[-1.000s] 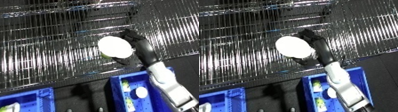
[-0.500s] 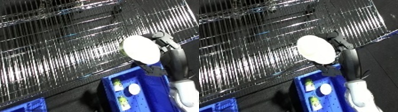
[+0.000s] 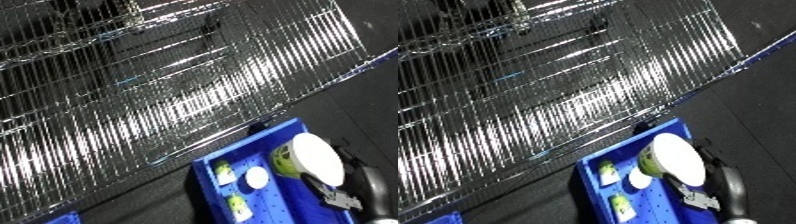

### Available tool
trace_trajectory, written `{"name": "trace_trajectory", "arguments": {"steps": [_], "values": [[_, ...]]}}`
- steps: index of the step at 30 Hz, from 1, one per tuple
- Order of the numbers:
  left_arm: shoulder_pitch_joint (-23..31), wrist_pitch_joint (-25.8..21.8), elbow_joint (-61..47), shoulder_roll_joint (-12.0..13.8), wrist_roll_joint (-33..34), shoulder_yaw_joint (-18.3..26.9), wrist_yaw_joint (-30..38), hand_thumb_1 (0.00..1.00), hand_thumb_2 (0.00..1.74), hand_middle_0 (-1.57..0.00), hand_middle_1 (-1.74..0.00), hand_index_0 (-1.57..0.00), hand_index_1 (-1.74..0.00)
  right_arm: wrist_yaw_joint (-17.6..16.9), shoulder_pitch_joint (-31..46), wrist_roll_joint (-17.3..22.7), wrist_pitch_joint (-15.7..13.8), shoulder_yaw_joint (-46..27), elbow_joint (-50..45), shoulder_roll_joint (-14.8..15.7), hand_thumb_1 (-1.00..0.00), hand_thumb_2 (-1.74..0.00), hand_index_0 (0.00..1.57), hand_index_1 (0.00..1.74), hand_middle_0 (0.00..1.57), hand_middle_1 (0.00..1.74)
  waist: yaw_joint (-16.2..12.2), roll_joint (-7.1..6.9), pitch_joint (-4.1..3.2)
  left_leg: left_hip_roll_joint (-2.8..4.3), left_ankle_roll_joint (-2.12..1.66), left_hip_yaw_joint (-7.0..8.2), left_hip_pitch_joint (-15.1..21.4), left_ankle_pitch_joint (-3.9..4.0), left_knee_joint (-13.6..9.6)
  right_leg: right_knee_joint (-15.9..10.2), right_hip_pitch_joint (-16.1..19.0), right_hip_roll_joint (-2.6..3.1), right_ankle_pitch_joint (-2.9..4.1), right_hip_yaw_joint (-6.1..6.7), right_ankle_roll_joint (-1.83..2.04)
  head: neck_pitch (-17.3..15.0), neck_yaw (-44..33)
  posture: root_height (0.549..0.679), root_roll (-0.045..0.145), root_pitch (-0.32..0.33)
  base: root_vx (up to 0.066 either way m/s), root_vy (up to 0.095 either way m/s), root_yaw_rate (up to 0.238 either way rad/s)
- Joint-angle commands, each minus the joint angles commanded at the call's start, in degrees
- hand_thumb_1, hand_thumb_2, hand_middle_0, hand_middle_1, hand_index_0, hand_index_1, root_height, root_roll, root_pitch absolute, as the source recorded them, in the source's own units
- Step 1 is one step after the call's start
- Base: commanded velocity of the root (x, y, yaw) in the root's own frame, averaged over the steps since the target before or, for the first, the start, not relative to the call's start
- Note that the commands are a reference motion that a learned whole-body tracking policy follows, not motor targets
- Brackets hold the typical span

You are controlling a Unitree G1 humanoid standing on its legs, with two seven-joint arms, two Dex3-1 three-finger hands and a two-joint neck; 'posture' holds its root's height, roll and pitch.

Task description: Pick up the object and place it into the box

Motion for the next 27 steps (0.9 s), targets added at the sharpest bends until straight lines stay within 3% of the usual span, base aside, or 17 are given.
{"name": "trace_trajectory", "arguments": {"steps": [5, 14, 25, 27], "values": [[-0.3, -1.1, 1.1, -0.2, -0.6, -1.5, -1.3, 0.00, 0.00, 0.00, 0.00, 0.00, 0.00, 2.8, -0.4, 2.8, 1.5, 0.4, 10.8, -0.6, -1.00, -1.74, 1.57, 1.74, 1.57, 1.74, 0.2, 1.10, 0.00, -0.50, -0.07, -0.24, 0.9, -0.05, -0.6, -1.3, 0.9, -0.18, 0.55, 0.17, -0.01, -3.4, 6.5, 0.661, 0.079, 0.067, -0.028, 0.028, -0.014], [-1.0, -1.5, 2.1, -0.4, -0.1, -3.5, -3.0, 0.00, 0.00, 0.00, 0.00, 0.00, 0.00, 8.5, -3.0, 3.5, 3.2, 0.9, 27.0, 0.0, -0.55, -0.96, 0.86, 0.96, 0.86, 0.96, 1.1, 2.39, -0.22, -1.30, 0.23, -0.78, 1.9, -0.22, -0.9, -1.8, 1.7, -0.37, 0.84, 0.31, 0.03, -6.4, 10.7, 0.662, 0.084, 0.055, -0.008, 0.010, 0.016], [-2.2, -1.2, 3.1, 0.0, -0.2, -4.3, -4.1, 0.00, 0.00, 0.00, 0.00, 0.00, 0.00, 10.8, -4.8, 1.1, 3.0, 2.3, 31.9, 1.1, 0.00, 0.00, 0.00, 0.00, 0.00, 0.00, 1.6, 2.86, -0.75, -2.11, 0.56, -1.34, 1.8, 0.10, -1.2, -1.7, 1.5, 0.17, 0.93, 0.39, -0.01, -9.2, 9.9, 0.662, 0.085, 0.055, -0.006, 0.002, 0.029], [-2.4, -1.0, 3.1, 0.0, -0.2, -4.3, -4.1, 0.00, 0.00, 0.00, 0.00, 0.00, 0.00, 10.8, -5.0, 0.3, 2.6, 2.7, 31.8, 1.4, 0.00, 0.00, 0.00, 0.00, 0.00, 0.00, 1.7, 2.75, -0.85, -2.14, 0.60, -1.45, 1.9, 0.22, -1.3, -1.7, 1.5, 0.28, 0.92, 0.35, -0.02, -9.5, 9.4, 0.662, 0.084, 0.055, -0.003, -0.003, 0.037]]}}
